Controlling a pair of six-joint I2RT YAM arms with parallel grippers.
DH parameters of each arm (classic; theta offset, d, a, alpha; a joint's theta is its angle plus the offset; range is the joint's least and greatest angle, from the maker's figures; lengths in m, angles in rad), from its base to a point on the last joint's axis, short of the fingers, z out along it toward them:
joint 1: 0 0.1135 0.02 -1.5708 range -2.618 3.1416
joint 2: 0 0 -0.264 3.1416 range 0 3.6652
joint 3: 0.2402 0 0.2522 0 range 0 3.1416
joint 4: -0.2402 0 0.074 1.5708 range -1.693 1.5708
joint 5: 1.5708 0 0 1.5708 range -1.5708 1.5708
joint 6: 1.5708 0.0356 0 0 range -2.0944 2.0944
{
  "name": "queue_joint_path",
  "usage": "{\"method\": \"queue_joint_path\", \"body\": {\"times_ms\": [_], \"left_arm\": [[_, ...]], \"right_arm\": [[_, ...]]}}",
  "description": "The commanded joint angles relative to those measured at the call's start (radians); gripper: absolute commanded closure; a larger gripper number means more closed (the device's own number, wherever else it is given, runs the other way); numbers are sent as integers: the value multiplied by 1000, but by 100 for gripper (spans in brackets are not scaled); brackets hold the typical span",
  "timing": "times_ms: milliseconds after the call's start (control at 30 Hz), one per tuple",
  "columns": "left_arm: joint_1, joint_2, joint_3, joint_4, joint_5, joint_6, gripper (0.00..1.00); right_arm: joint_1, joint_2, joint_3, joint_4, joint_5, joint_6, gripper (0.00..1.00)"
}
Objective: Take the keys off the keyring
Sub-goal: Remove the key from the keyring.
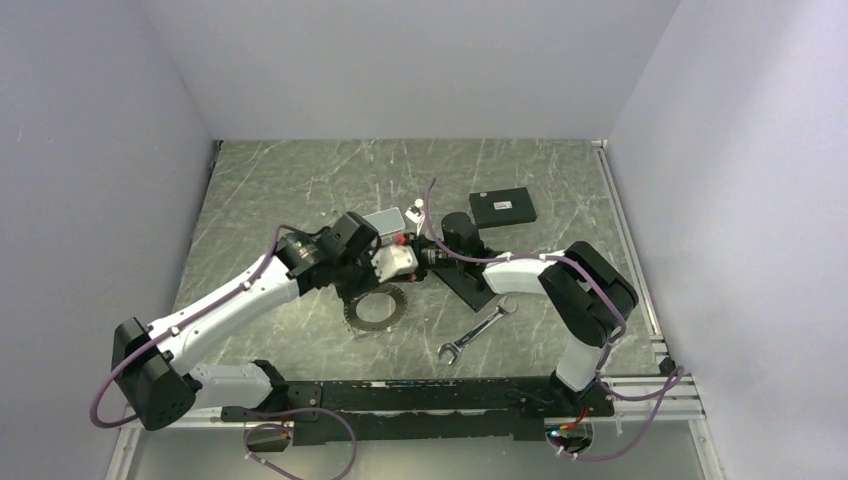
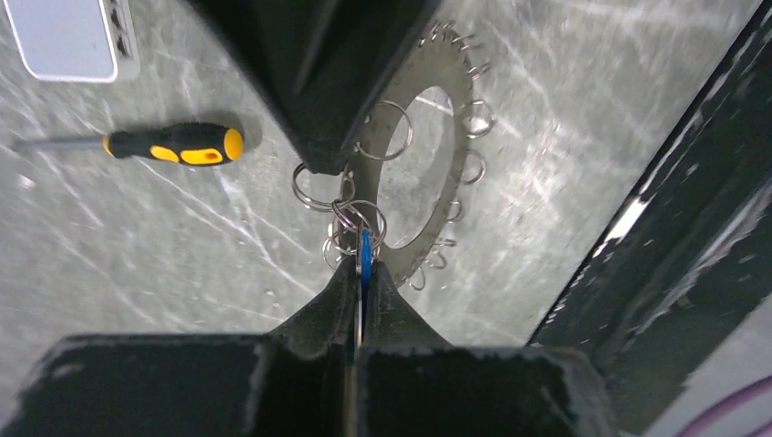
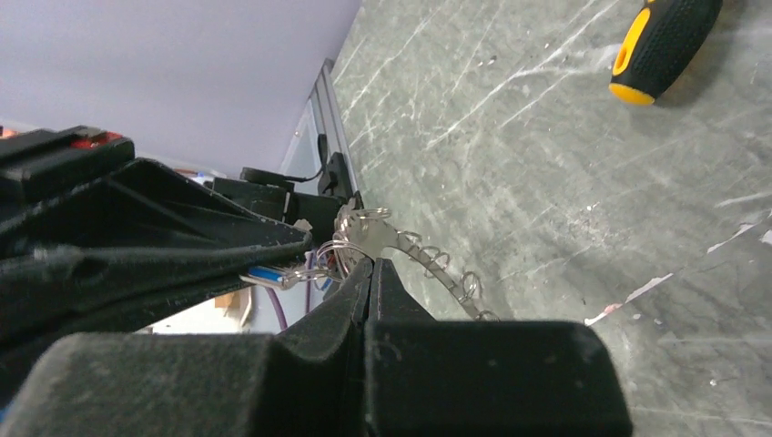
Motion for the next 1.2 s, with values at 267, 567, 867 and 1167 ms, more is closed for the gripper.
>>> {"method": "queue_joint_path", "body": {"times_ms": [267, 567, 867, 1167], "left_arm": [[131, -17, 123, -99, 396, -8, 100], [173, -58, 109, -86, 340, 82, 100], [186, -83, 54, -2, 230, 88, 100], [186, -90, 24, 4, 220, 102, 100]], "right_arm": [[-50, 34, 30, 68, 40, -108, 100], [-18, 13, 16, 69, 48, -166, 100], [0, 17, 12, 127, -27, -181, 100], [3, 25, -16, 221, -52, -123, 100]]}}
